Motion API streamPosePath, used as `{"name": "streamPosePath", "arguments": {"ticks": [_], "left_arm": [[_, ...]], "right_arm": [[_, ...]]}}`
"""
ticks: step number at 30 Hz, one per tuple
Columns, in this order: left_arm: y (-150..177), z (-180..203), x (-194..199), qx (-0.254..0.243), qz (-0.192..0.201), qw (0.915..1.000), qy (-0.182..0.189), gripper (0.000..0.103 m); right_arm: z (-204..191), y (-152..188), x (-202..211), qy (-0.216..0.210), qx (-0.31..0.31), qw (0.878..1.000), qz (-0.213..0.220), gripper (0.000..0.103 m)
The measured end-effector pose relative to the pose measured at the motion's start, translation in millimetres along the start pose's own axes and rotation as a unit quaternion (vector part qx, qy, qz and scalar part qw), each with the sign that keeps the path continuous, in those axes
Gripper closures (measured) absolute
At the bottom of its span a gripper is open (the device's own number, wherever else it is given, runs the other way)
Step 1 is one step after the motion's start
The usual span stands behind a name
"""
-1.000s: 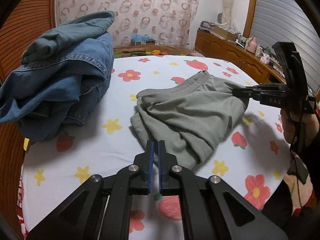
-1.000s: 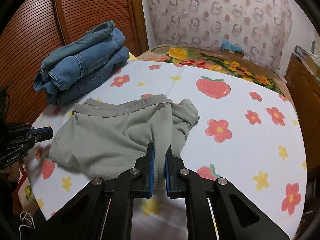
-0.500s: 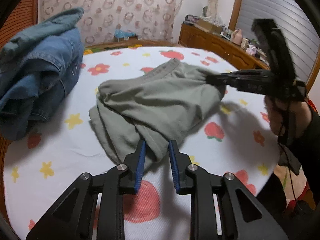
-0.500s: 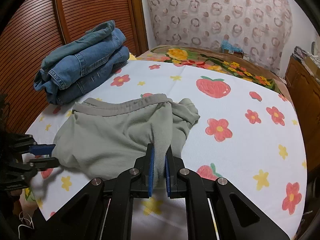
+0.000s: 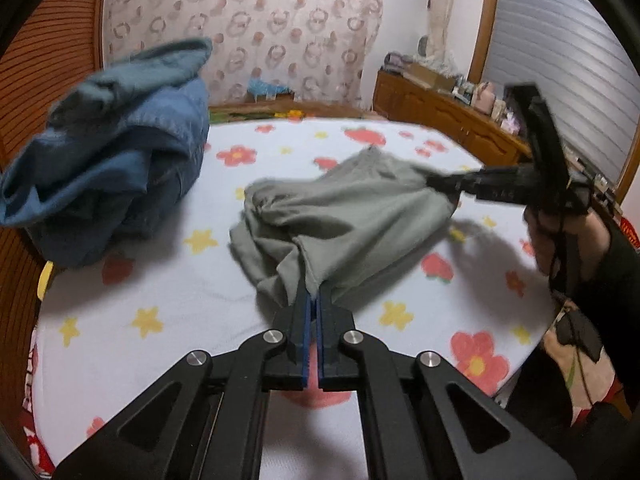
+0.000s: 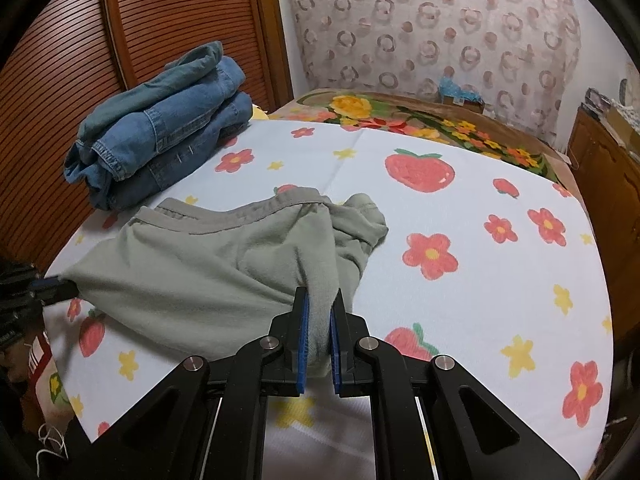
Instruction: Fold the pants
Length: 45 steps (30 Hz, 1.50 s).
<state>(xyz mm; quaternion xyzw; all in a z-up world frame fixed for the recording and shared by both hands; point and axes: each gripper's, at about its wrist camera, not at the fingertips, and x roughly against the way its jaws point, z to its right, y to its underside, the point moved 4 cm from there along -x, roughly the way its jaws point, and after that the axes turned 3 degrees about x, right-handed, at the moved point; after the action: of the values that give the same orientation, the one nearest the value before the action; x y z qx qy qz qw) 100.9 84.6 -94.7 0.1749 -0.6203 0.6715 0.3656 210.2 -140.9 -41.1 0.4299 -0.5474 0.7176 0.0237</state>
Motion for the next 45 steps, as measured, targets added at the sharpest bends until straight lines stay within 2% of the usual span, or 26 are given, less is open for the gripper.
{"name": "streamPosePath", "arguments": {"ticks": [6,10,19,23,28,35,36,37,38,40,43,45], "left_arm": [[2.0,0.7,-12.1,0.013,-0.022,0.9995,0.017,0.097],[-8.4,-0.4,-7.8,0.013,-0.013,0.9998,0.008,0.076],[-32.2,-3.1,-6.5,0.025,0.008,0.9995,0.017,0.075],[-32.7,-4.5,-14.1,0.026,0.000,0.9995,0.016,0.075],[-23.6,-7.9,-37.8,0.027,-0.032,0.9991,0.009,0.075],[-18.4,-7.5,-44.1,0.015,-0.034,0.9993,0.006,0.076],[-18.0,-7.4,-44.8,0.012,-0.035,0.9993,0.003,0.076],[-17.7,-7.6,-45.1,0.010,-0.036,0.9993,0.001,0.076],[-17.4,-7.9,-45.8,0.009,-0.037,0.9993,-0.001,0.076],[-15.1,-10.0,-48.1,0.009,-0.040,0.9991,-0.009,0.076],[-14.7,-10.9,-47.4,0.011,-0.038,0.9992,-0.006,0.076],[-15.0,-10.6,-47.4,0.011,-0.039,0.9992,-0.008,0.076]], "right_arm": [[-1.1,-0.1,0.5,-0.007,-0.001,1.000,-0.005,0.094],[-3.0,-2.2,8.5,-0.009,0.004,1.000,0.007,0.087],[-2.2,-12.9,15.1,0.005,0.003,1.000,0.029,0.074],[-5.7,-20.6,14.5,-0.009,0.005,0.999,0.037,0.070],[-8.2,-28.7,-11.1,-0.019,0.014,1.000,0.014,0.068],[0.1,-39.9,-44.7,-0.007,0.017,1.000,-0.016,0.069],[1.3,-40.7,-47.2,-0.009,0.019,1.000,-0.018,0.070],[2.7,-41.5,-48.9,-0.013,0.019,1.000,-0.018,0.078],[2.4,-43.2,-51.1,-0.021,0.020,0.999,-0.017,0.097],[7.1,-46.1,-50.9,-0.024,0.013,1.000,-0.009,0.099],[22.5,-49.9,-46.3,0.005,-0.021,1.000,0.014,0.100],[20.1,-47.3,-50.9,0.010,-0.015,1.000,0.002,0.099]]}}
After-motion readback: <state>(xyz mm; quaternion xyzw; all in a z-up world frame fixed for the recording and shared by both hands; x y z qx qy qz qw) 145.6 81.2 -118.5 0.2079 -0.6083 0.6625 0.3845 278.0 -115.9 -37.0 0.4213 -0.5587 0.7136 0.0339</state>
